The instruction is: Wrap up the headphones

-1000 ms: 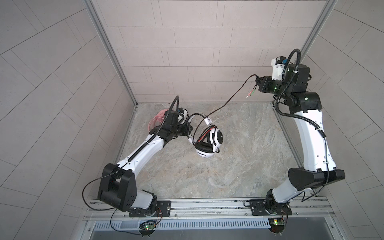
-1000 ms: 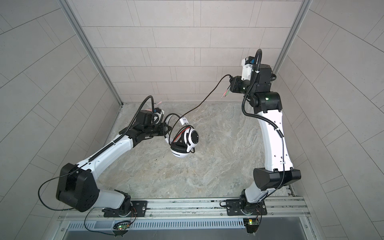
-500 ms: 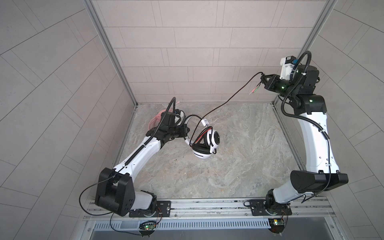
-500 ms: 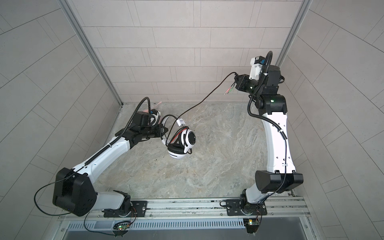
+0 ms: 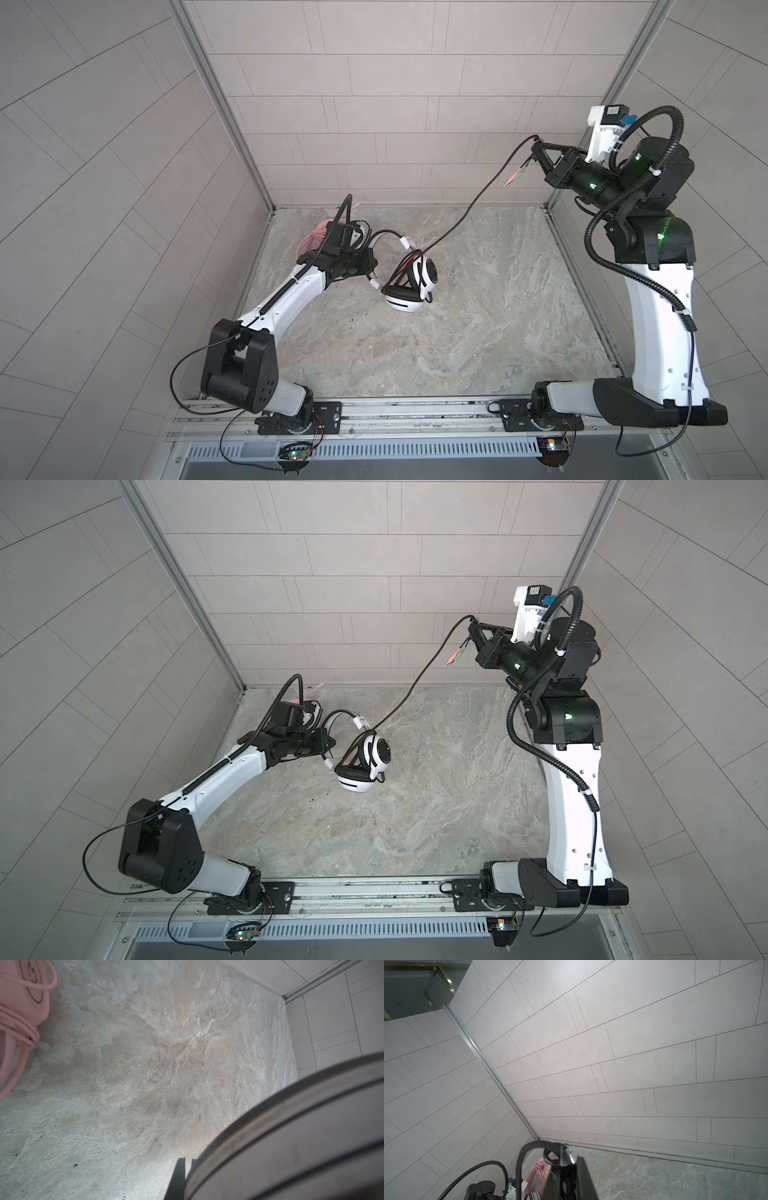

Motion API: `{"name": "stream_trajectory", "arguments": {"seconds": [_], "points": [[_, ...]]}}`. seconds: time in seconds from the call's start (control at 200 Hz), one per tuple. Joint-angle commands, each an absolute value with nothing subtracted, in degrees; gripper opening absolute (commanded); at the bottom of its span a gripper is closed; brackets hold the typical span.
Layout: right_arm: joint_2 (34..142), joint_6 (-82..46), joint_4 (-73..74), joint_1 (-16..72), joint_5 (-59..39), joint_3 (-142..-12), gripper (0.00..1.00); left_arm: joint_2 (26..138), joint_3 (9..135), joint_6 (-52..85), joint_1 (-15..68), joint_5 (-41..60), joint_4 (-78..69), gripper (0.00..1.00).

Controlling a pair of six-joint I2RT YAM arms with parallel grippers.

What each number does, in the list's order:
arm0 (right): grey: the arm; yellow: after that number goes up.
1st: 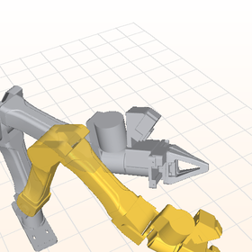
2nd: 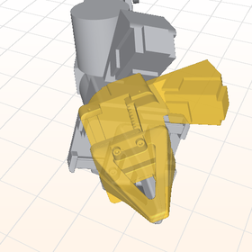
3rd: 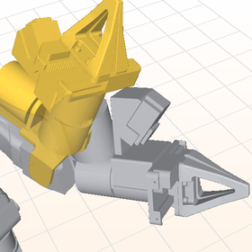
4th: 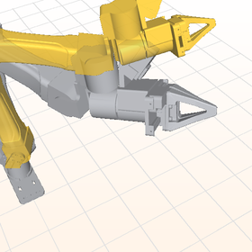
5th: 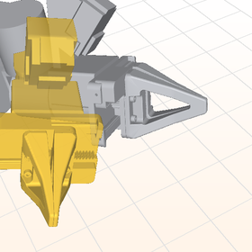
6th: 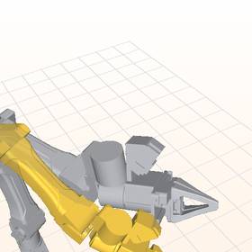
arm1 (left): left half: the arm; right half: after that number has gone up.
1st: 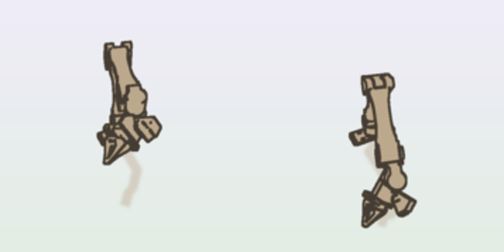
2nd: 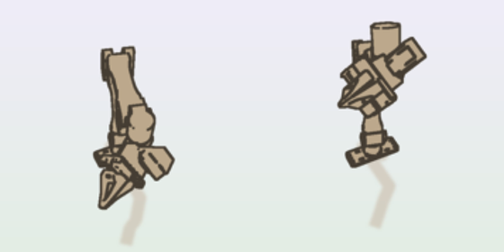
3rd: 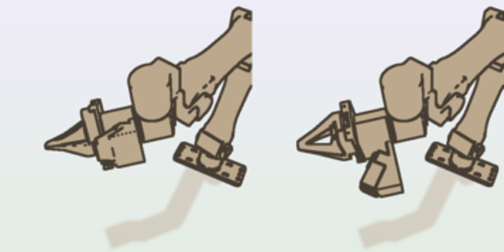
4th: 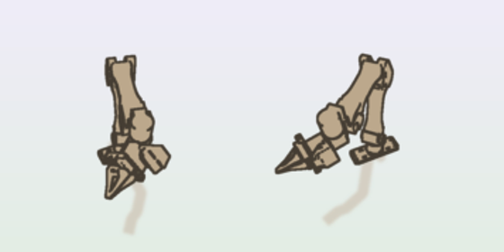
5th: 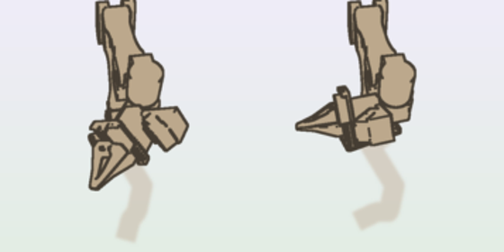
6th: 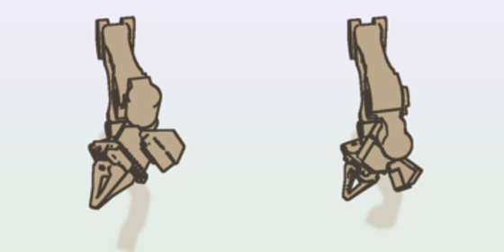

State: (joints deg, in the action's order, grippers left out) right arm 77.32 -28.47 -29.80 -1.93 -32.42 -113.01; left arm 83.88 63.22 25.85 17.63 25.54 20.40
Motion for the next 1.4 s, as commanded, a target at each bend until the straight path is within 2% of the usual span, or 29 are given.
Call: {"name": "stream_trajectory", "arguments": {"seconds": [0.0,0.26,0.405,0.585,0.841,0.996,1.151,1.396], "points": [[80.1,-27.4,-29.4,-2.3,-30.3,-113.3,0.00,81.0,64.7,25.0,17.4,30.8,19.3,0.00],[88.7,-27.2,-28.4,-4.9,-25.7,-118.1,0.00,77.3,61.4,19.7,17.2,36.0,20.8,0.00],[93.6,-27.9,-28.4,-5.4,-26.1,-121.3,0.00,75.9,59.3,20.2,13.7,38.9,20.9,0.00],[95.6,-28.3,-27.8,-7.2,-25.0,-120.7,0.00,73.4,57.3,19.8,9.7,40.9,20.5,0.00],[97.3,-27.8,-27.3,-8.0,-25.9,-117.5,0.00,73.2,56.6,20.5,8.6,44.2,17.9,0.00],[95.6,-28.2,-24.2,-7.4,-26.9,-108.9,0.00,74.3,56.9,28.6,8.6,49.1,8.6,0.00],[92.9,-29.1,-19.3,-7.0,-26.1,-97.4,0.00,74.9,58.4,41.1,8.6,51.6,-7.0,0.00],[92.2,-27.6,-15.2,-1.9,-23.4,-85.2,0.00,77.6,66.4,59.7,8.6,48.0,-24.2,0.00]]}}
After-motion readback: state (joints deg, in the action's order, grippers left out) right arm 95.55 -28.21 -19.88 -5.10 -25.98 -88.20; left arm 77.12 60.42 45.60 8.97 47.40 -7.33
